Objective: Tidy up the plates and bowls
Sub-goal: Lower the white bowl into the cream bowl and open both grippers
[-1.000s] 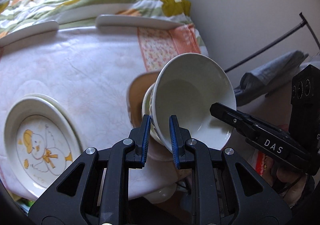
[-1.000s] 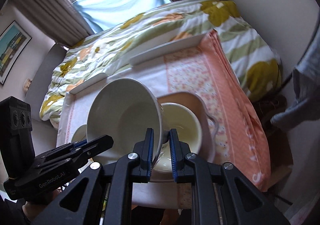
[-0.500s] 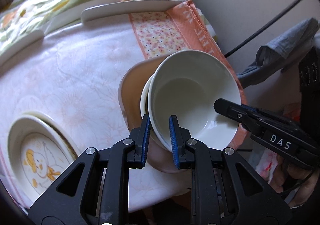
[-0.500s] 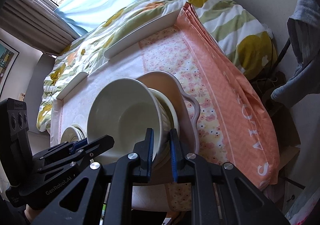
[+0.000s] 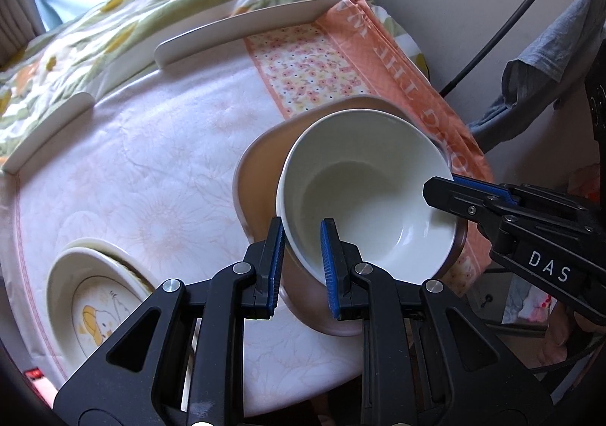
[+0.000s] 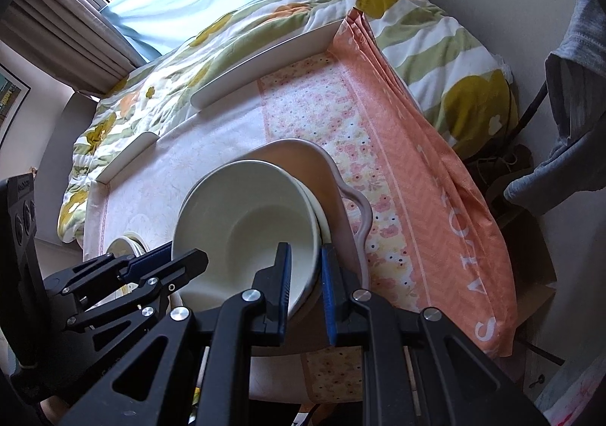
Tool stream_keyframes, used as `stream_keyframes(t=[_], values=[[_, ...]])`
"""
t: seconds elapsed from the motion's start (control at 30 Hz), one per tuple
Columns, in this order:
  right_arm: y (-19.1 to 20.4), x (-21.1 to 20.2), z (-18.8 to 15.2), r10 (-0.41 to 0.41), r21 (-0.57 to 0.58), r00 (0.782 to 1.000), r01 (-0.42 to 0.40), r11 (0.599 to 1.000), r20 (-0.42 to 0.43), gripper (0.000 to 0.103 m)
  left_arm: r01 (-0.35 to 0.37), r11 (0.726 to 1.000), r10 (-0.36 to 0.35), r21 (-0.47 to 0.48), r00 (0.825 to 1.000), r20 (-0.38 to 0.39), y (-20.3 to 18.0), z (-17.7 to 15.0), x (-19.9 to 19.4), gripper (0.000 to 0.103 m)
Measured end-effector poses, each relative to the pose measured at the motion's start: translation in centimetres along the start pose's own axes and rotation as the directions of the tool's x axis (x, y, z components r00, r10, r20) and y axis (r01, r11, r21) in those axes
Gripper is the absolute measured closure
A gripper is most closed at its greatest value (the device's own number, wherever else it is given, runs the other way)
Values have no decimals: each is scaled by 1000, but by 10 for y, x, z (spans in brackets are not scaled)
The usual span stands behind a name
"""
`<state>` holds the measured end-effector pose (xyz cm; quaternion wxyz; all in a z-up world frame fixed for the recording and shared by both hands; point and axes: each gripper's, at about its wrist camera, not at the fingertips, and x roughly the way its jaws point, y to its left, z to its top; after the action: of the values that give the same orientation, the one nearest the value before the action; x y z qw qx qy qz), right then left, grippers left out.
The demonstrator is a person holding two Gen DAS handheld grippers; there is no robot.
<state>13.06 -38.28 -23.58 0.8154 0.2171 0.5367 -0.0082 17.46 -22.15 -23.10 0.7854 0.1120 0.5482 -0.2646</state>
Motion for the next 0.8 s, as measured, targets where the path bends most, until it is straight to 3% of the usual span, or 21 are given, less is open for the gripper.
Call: stream_keyframes(t=[0.2,0.4,0.5,0.6,0.63,0.67,0.7,0.73,0.77,0.8], values=[[0,-4,-1,7,-3,1000,-7,1000,4,89,14,999,-14,-30,1000,9,4,-1,-6,86],[9,-43,3,26,-61,997,-22,998,76,89,-2,998,11,-68,991,132,9,0,-54,86],[18,-68,3,40,-116,992,-26,993,121,89,-21,995,44,-99,970,239,12,-6,-91,86],[28,-95,-2,51,-195,982,-14,981,184,88,-73,989,111,-128,938,328,13,-17,-126,83],[31,-101,-4,54,-216,979,-10,976,199,78,-85,987,126,-134,933,338,13,-19,-133,69],[33,-108,-6,59,-238,975,-6,971,213,68,-101,984,147,-145,924,353,15,-22,-141,28],[35,-115,-7,65,-260,971,-3,965,230,40,-112,982,162,-155,916,367,16,-24,-146,7],[36,-122,-9,77,-282,966,-4,959,248,13,-130,977,189,-170,897,399,18,-29,-154,0],[37,-128,-11,87,-299,960,-3,954,268,6,-145,974,209,-176,875,436,18,-34,-163,0],[37,-135,-14,97,-315,950,1,949,295,4,-152,974,214,-169,867,451,19,-37,-168,0]])
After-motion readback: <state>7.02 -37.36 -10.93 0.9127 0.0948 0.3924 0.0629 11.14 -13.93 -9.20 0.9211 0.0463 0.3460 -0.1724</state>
